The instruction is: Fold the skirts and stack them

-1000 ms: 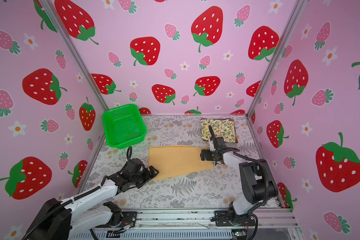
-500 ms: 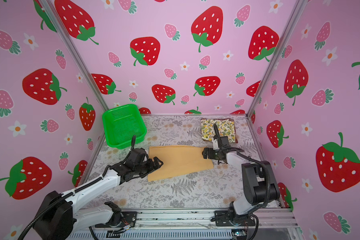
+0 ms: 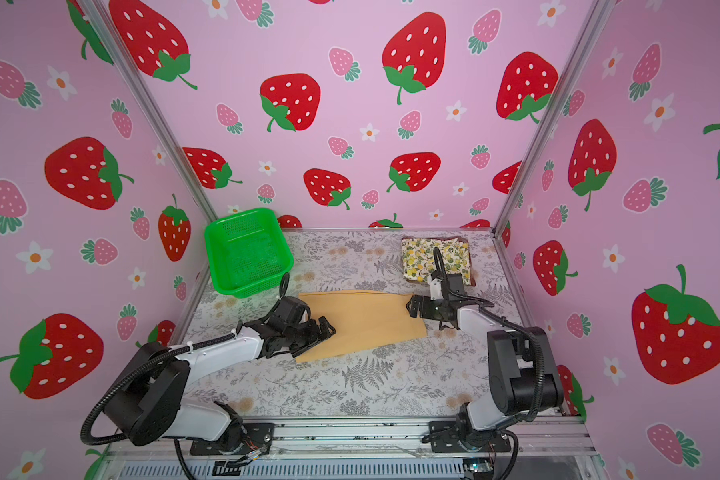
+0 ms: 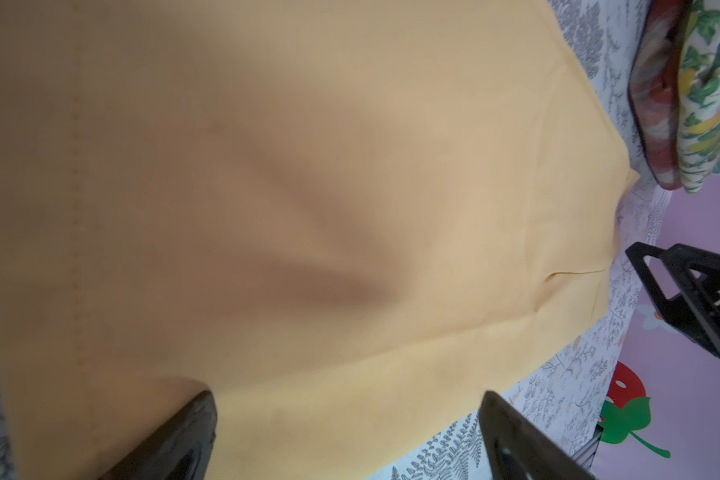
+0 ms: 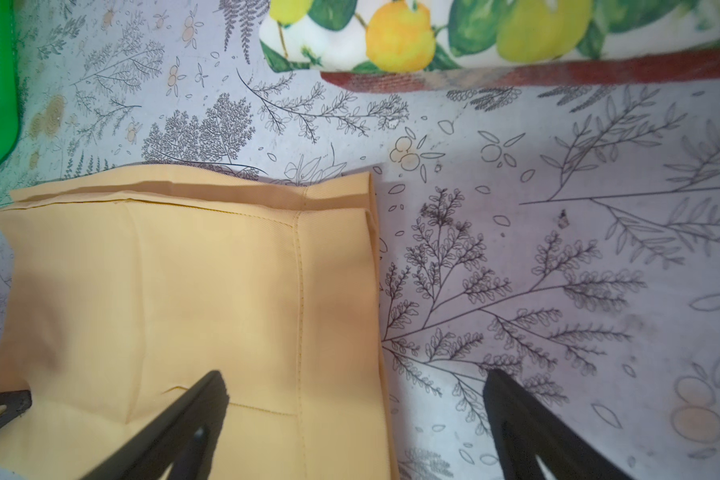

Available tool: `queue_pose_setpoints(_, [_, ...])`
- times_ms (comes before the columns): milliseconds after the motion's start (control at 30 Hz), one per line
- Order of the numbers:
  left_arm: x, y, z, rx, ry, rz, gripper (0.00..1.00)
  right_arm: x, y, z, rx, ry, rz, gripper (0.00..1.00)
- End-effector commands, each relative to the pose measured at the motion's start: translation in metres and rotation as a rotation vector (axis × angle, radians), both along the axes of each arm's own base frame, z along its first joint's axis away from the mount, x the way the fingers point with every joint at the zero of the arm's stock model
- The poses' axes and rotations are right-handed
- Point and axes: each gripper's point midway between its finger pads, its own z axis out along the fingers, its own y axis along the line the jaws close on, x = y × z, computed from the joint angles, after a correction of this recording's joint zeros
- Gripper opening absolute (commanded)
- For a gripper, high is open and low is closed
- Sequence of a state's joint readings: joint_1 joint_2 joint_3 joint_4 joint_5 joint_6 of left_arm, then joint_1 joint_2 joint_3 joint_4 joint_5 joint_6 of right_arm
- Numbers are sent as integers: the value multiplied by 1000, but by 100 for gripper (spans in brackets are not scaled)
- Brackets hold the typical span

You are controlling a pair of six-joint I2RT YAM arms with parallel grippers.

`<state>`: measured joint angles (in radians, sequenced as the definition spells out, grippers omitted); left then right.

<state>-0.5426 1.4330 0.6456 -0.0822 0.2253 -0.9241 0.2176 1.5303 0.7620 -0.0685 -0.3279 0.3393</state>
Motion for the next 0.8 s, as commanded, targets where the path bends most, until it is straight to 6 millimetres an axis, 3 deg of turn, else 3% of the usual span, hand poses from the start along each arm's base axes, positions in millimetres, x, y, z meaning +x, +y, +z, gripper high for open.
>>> queue_pose_setpoints(0, [-7,8,-12,32,23,13,100,-5,4,-6,19,22,31,100])
queue_pose_setpoints(267, [-14,18,-20,56,41,31,100,-13,11,-32,56,94,54,87])
queue_pose_setpoints(767, [-5,10,-20,41,47,24,100,-39,11,-58,86,180,50,58])
